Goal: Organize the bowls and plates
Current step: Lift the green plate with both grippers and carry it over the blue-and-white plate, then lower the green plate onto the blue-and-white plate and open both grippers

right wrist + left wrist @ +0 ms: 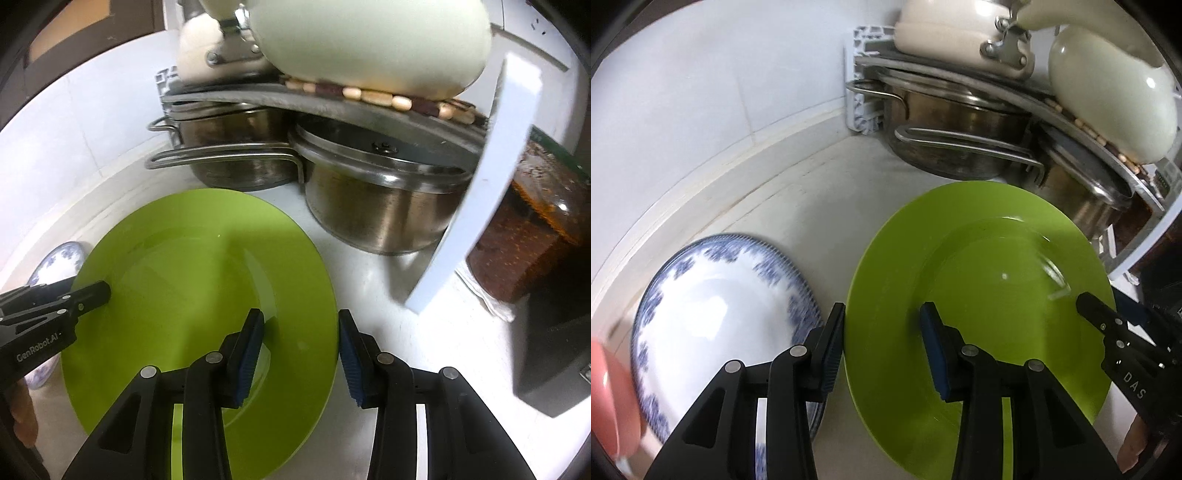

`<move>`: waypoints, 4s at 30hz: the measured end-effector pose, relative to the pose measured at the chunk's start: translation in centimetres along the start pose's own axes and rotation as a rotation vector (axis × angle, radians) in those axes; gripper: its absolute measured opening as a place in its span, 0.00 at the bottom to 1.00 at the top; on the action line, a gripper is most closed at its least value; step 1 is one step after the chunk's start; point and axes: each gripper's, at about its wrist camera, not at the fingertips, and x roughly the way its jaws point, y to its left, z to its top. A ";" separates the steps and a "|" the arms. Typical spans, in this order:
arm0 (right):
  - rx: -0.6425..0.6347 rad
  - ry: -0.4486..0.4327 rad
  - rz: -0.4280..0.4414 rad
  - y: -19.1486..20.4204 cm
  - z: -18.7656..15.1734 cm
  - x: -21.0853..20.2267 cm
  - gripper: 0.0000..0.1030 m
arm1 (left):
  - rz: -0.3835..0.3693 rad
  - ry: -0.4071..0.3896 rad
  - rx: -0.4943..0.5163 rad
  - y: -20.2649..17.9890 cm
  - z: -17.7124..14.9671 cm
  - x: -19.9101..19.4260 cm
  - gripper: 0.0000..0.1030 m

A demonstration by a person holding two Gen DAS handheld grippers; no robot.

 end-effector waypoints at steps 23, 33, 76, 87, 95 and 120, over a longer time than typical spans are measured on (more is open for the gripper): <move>-0.109 0.008 0.089 4.1 -7.1 -11.8 0.40 | 0.095 -0.053 -0.189 3.6 -11.1 -15.1 0.39; -0.191 -0.010 0.186 9.8 -9.6 -16.3 0.40 | 0.183 -0.100 -0.303 9.0 -16.2 -22.0 0.39; -0.614 0.071 0.502 33.5 -25.8 -27.3 0.40 | 0.450 0.000 -0.717 25.2 -41.5 -37.4 0.39; -0.645 0.155 0.457 34.5 -28.4 -24.1 0.40 | 0.431 0.098 -0.743 25.6 -43.9 -33.4 0.39; -0.660 0.185 0.446 34.7 -29.2 -23.1 0.40 | 0.436 0.126 -0.755 26.1 -44.3 -32.5 0.39; -0.682 0.221 0.445 35.2 -29.2 -22.4 0.53 | 0.481 0.135 -0.727 26.1 -43.9 -32.2 0.64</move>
